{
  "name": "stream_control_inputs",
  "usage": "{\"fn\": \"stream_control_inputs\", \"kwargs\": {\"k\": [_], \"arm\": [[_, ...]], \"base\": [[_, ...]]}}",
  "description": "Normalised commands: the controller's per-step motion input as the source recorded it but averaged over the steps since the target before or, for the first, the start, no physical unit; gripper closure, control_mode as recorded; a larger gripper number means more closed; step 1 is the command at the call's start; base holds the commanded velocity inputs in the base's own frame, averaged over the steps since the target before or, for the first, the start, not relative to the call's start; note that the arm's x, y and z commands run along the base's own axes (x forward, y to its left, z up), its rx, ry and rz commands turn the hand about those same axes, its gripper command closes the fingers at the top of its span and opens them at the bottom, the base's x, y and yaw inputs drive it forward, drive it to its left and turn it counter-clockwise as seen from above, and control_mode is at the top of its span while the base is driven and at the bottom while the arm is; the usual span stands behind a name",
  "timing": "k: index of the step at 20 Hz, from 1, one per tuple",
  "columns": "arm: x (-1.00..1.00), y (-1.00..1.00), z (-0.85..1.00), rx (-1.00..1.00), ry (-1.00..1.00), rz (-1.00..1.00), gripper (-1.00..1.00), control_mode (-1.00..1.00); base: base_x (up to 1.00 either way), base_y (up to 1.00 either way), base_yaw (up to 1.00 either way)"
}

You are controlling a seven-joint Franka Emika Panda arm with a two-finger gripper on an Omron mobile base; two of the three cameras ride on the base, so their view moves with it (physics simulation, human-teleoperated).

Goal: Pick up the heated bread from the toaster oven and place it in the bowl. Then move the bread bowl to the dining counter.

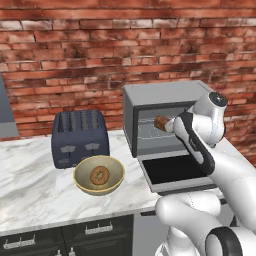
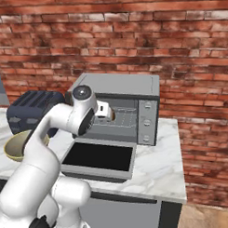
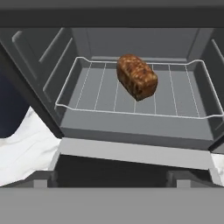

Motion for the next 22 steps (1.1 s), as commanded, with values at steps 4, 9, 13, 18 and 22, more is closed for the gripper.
{"fn": "stream_control_inputs", "kwargs": {"k": [4,9,13,18,22], "arm": [[0.37,0.0,-0.19,0.0,-0.04,0.0,-1.0,-1.0],[0.24,-0.02,-0.39,0.03,-0.05,-0.03,-1.0,-1.0],[0.23,-0.05,-0.21,0.06,-0.07,-0.09,-1.0,-1.0],[0.3,-0.01,-0.24,0.04,-0.01,-0.09,-1.0,-1.0],[0.36,0.0,-0.14,0.07,0.0,-0.08,-1.0,-1.0]], "base": [[0.0,0.0,0.0],[0.0,0.0,0.0],[0.0,0.0,0.0],[0.0,0.0,0.0],[0.0,0.0,0.0]]}}
